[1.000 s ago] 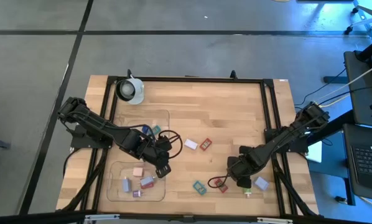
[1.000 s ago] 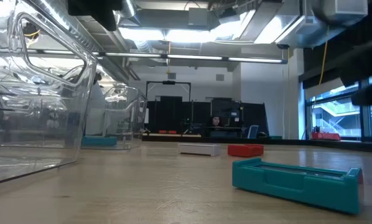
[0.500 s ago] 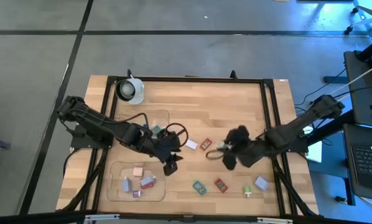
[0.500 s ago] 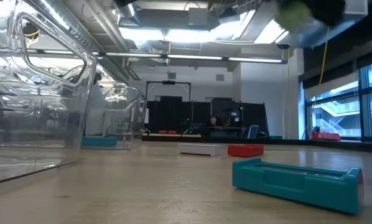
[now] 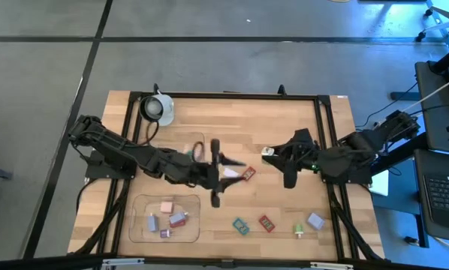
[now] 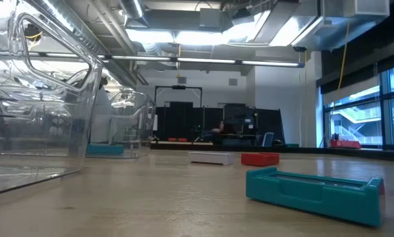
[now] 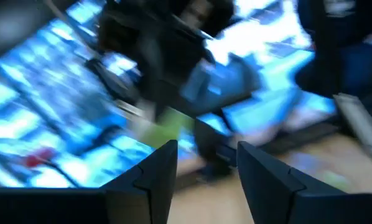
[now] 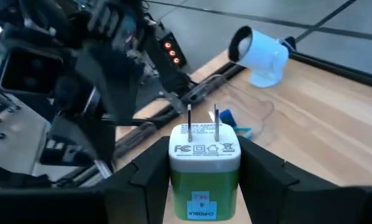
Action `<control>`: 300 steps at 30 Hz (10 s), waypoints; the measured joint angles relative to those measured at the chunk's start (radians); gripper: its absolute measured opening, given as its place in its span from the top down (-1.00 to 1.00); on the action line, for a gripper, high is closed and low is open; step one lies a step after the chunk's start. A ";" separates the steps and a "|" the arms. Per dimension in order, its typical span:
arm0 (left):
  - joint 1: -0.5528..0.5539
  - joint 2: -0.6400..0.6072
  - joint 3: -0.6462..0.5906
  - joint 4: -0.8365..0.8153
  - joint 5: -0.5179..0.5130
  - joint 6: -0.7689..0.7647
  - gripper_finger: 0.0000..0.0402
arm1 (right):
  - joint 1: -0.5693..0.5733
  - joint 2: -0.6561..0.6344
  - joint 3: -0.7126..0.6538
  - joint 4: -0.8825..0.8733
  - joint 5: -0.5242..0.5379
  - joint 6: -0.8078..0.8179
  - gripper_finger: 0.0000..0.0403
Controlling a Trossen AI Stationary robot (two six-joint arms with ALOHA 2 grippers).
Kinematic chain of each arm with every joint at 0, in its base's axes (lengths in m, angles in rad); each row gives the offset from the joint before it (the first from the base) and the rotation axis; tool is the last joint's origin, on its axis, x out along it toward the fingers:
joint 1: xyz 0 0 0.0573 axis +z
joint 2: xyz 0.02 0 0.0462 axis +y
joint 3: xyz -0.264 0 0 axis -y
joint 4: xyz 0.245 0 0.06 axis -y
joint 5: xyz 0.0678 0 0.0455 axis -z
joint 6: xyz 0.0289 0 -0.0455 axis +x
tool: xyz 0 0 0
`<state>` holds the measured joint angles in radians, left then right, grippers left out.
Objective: Pick & Place Office items
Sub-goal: Put the top green charger adapter into the bottom transparent bin, then put the top red timer into the top transparent bin
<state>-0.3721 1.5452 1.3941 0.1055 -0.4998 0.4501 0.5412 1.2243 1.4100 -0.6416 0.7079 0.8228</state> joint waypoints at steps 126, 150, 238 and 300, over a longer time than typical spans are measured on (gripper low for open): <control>-0.146 0.038 -0.001 -0.769 -0.056 -1.407 0.15 | -0.186 0.165 0.068 -0.551 -0.072 0.057 -0.69; -0.447 0.036 -0.223 -1.056 0.372 -2.025 0.15 | -0.223 0.333 0.067 -0.391 -0.177 -0.016 -0.69; -0.030 0.038 0.122 -1.178 0.227 -1.605 0.08 | -0.429 0.779 -0.115 -0.175 -0.689 -1.268 -0.25; 0.555 -0.125 0.122 -1.172 -0.073 -0.879 0.08 | -1.026 0.695 -0.116 -0.060 -0.775 -1.113 -0.49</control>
<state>0.1829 1.4205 1.5162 -1.0667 -0.5733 -0.4292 -0.4853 1.9190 1.2942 -0.7018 -0.0669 -0.2899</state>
